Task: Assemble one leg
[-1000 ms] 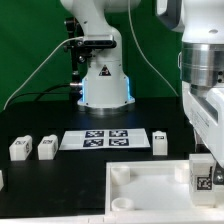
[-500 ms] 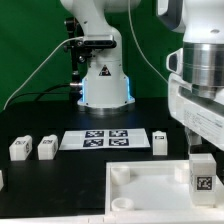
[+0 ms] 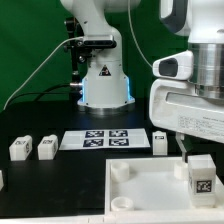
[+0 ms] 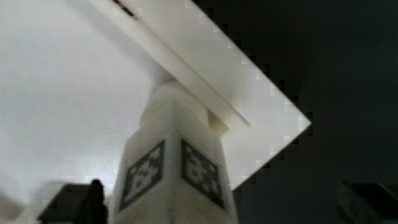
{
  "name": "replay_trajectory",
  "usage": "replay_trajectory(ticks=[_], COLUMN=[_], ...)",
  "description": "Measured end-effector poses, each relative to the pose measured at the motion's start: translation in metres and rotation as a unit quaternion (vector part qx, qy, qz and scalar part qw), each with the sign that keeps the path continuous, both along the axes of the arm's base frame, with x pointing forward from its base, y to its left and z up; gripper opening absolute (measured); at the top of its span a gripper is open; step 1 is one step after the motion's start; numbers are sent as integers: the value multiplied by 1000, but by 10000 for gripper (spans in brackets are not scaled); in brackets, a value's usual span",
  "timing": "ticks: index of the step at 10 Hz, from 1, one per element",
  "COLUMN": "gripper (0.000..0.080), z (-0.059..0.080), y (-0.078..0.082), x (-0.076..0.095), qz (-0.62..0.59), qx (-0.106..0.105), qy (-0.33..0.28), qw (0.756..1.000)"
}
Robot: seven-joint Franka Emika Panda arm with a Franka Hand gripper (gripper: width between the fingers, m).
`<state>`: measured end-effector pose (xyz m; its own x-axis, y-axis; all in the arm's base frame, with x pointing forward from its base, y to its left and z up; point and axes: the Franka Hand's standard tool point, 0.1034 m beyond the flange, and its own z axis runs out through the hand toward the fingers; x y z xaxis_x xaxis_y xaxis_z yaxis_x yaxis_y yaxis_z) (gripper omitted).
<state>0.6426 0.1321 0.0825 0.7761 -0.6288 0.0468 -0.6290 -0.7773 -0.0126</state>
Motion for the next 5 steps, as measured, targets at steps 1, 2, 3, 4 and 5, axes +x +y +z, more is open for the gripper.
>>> replay_trajectory(ticks=[1, 2, 3, 4, 5], gripper=[649, 649, 649, 649, 649], z=[0, -1, -1, -2, -1], y=[0, -1, -2, -3, -4], x=[0, 0, -1, -1, 0], qz=[51, 101, 130, 195, 235], qx=[-3, -5, -7, -11, -13], qy=[1, 2, 3, 4, 3], qw=[999, 995, 992, 981, 972])
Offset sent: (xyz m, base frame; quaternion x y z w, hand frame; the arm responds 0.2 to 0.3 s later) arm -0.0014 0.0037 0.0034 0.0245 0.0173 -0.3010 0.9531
